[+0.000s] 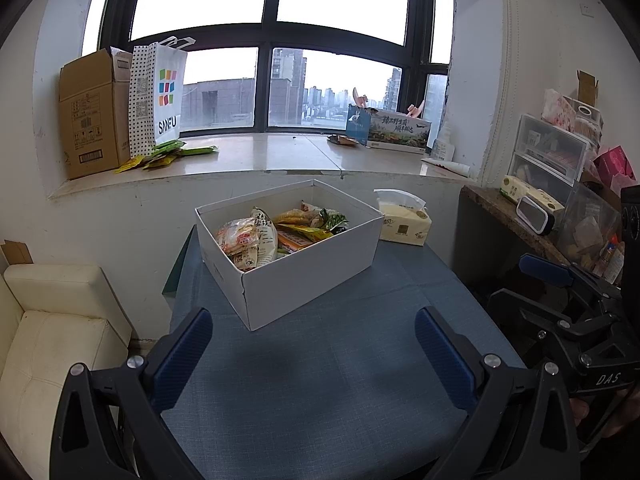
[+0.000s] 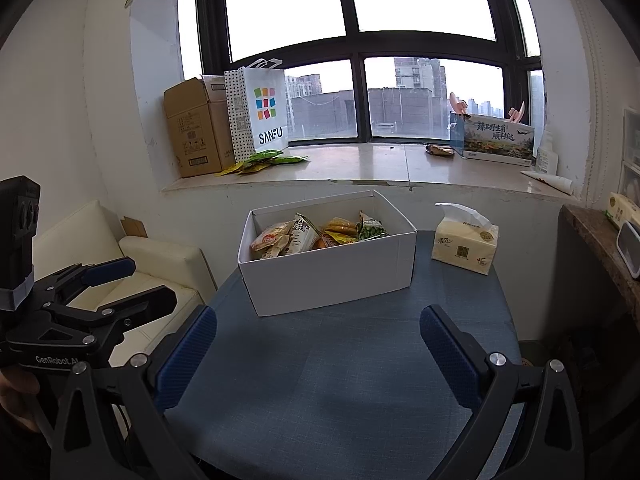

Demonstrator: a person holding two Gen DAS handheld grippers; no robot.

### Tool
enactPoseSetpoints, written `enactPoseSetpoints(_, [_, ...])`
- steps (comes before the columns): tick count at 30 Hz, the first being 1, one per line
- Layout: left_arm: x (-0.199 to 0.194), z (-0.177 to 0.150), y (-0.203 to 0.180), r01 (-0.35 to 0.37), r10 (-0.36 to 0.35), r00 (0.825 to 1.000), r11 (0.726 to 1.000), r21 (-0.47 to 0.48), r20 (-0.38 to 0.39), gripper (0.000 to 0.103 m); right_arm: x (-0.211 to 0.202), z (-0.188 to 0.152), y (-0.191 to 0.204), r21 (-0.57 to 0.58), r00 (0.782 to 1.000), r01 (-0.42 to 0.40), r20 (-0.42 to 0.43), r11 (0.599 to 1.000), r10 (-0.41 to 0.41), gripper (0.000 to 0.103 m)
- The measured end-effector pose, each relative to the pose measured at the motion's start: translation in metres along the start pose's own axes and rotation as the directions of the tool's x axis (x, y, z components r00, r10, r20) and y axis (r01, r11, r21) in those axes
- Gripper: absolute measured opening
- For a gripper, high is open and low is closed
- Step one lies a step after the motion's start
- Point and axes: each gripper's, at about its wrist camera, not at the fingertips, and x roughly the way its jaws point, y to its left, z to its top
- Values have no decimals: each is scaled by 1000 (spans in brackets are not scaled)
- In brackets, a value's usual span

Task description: Organize snacks

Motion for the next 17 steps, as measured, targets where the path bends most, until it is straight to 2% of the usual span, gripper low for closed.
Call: enactPoseSetpoints(17, [0,-3,1,12,-12,1000,1000,8,5,103,-1,0,0,-6,1000,-1,-1,1000,1,103])
